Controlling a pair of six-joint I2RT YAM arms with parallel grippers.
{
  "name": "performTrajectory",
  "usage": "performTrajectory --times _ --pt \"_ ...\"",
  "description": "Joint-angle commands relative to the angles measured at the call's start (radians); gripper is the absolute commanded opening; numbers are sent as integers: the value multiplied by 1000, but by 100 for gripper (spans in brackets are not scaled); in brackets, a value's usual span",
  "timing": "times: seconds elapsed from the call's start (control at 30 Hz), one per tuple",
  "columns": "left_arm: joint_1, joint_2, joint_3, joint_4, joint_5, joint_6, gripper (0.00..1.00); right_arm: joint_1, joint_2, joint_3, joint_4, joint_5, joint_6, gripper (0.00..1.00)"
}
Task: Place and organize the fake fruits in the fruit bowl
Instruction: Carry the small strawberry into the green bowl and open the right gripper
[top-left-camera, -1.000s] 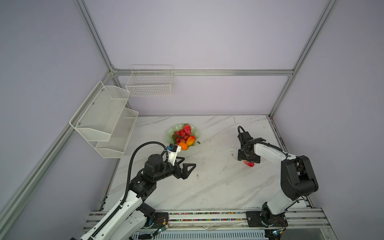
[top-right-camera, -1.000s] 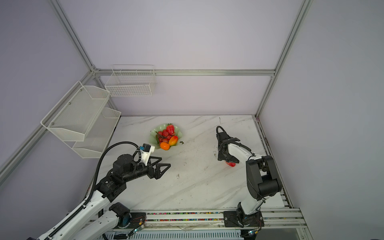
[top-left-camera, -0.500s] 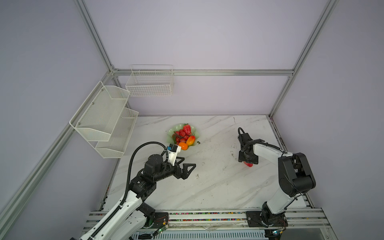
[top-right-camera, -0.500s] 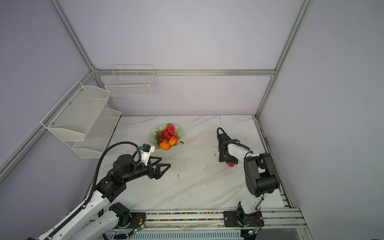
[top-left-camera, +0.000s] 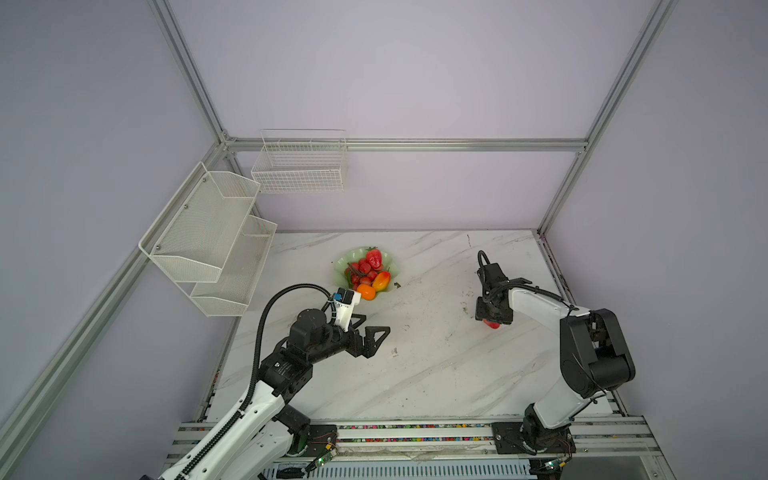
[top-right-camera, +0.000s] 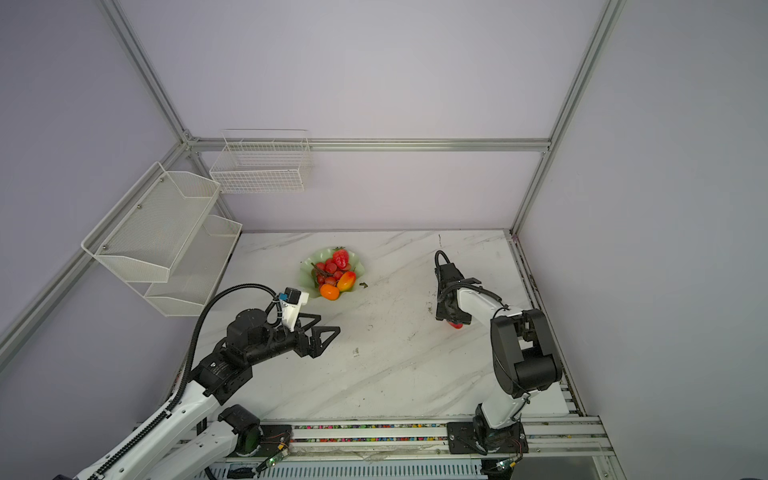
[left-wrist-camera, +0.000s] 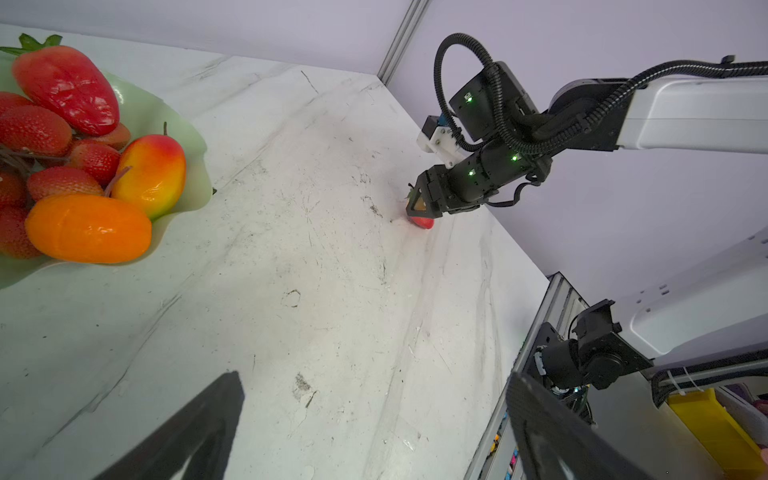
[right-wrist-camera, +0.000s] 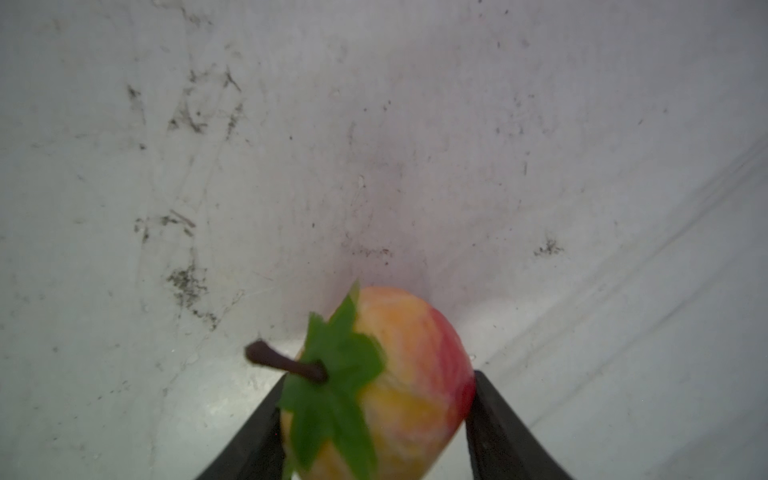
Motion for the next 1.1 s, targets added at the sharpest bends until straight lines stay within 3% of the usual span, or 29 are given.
performTrajectory --times 0.0,0.17,0.33,0.47,0.6,0.67,0.8,0.9,1.07 --pt "-6 -23 4 -9 -22 24 100 -2 -68 -2 -3 -43 -37 47" --pt "-5 -44 21 -56 -76 28 100 52 -116 28 4 -117 -90 47" --pt "-3 -87 68 -165 -255 44 100 195 -103 141 58 -178 -99 47" --pt "9 -52 142 -241 -336 80 100 321 -15 302 129 -251 -124 47" --pt "28 6 216 -323 -494 55 100 399 115 488 177 -319 -137 47" --pt "70 13 240 -337 -521 57 100 429 202 597 189 -361 -131 47" --pt "235 7 238 -306 -398 27 100 483 364 791 191 -415 -117 47" --pt "368 19 225 -280 -238 -1 100 519 473 925 198 -440 -85 46" --pt "529 25 189 -222 -1 -62 100 574 585 1020 259 -450 -27 46"
